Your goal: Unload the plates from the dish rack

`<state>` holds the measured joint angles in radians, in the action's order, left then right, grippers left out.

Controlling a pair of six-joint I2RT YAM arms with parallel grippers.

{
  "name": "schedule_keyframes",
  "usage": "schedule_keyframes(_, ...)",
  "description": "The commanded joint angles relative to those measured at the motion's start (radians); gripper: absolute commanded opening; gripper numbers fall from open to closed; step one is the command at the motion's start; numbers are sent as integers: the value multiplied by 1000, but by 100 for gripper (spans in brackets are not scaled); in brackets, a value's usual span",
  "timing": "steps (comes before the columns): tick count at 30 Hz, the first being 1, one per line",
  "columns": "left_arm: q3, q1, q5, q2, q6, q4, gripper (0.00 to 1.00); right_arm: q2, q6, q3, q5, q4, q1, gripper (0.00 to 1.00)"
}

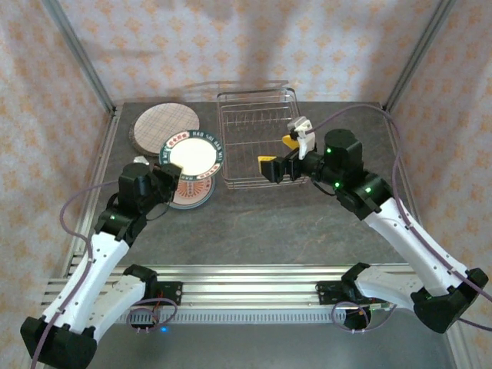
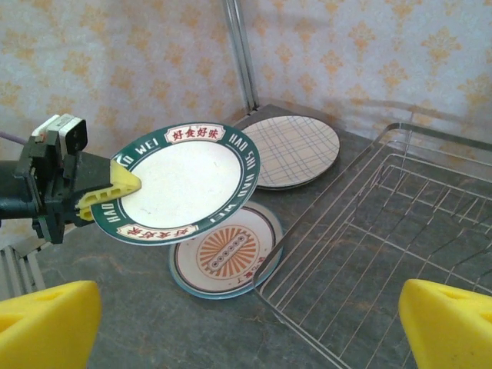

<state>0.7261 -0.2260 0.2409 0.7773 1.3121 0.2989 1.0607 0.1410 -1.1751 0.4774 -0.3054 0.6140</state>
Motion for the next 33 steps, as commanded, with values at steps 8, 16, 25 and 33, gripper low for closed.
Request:
schedule_keyframes(8,-173,8,-152,-80,3,-48,0,-46,137,29,12,-10,33,99)
schedule_keyframes(16,-285,4,-206,-67,35,-173,0,-52,157,37,29,-31,46,99)
schedule_keyframes(25,-310,4,-227,84,50,-339,0,-31,137,20,37,-49,49,99)
schedule_keyframes(33,-329,4,-240,198,81,-458,0,-19,131,5,40,-43,49,99)
